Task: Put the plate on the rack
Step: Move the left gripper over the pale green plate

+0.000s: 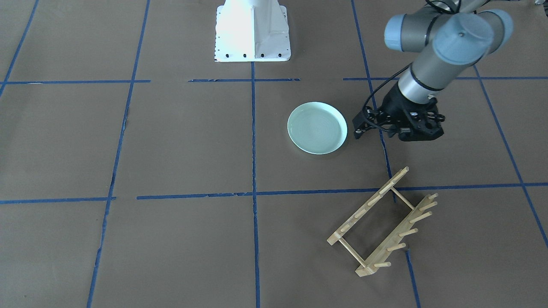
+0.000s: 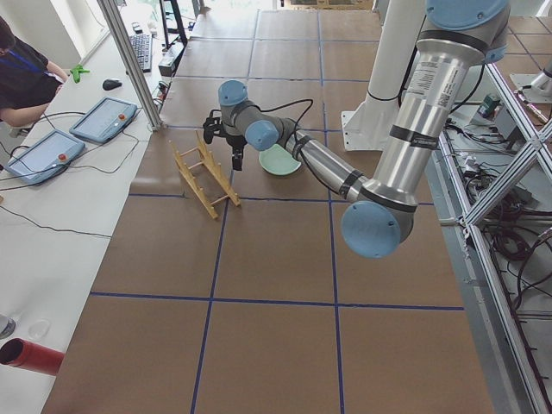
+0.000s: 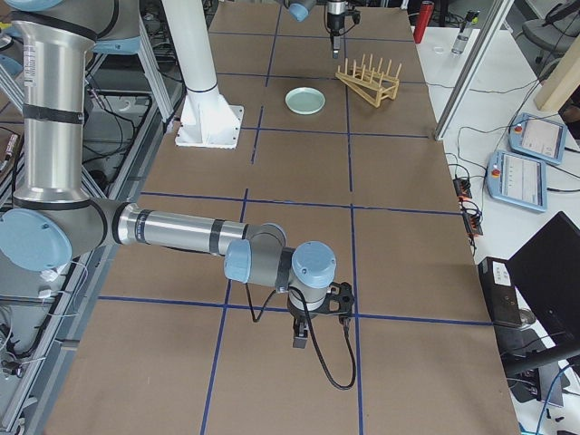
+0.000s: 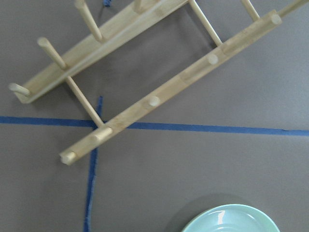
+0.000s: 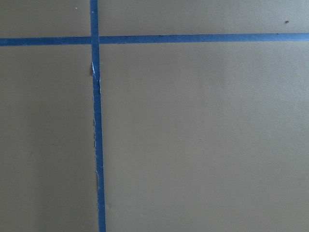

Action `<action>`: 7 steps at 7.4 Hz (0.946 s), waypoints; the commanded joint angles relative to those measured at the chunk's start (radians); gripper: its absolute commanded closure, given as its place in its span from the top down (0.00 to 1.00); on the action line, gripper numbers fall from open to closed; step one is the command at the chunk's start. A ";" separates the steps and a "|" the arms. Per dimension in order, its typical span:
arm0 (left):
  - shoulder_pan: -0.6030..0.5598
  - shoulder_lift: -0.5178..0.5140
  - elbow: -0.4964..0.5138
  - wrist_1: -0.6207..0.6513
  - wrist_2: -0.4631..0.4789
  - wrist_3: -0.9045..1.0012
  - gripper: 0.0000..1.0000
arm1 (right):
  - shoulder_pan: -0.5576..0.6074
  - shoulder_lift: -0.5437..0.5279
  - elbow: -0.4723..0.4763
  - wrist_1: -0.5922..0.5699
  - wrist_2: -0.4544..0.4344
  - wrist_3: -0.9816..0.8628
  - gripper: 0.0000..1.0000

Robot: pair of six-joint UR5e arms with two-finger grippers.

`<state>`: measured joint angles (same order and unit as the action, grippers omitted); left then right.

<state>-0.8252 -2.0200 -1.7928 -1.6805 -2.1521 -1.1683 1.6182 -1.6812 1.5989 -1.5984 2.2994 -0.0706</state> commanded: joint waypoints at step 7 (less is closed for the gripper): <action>0.284 -0.353 0.343 0.216 0.250 -0.332 0.79 | 0.000 0.000 0.001 0.000 0.000 0.000 1.00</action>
<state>-0.5594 -2.3687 -1.4722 -1.4639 -1.9354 -1.5039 1.6180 -1.6812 1.6000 -1.5984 2.2994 -0.0706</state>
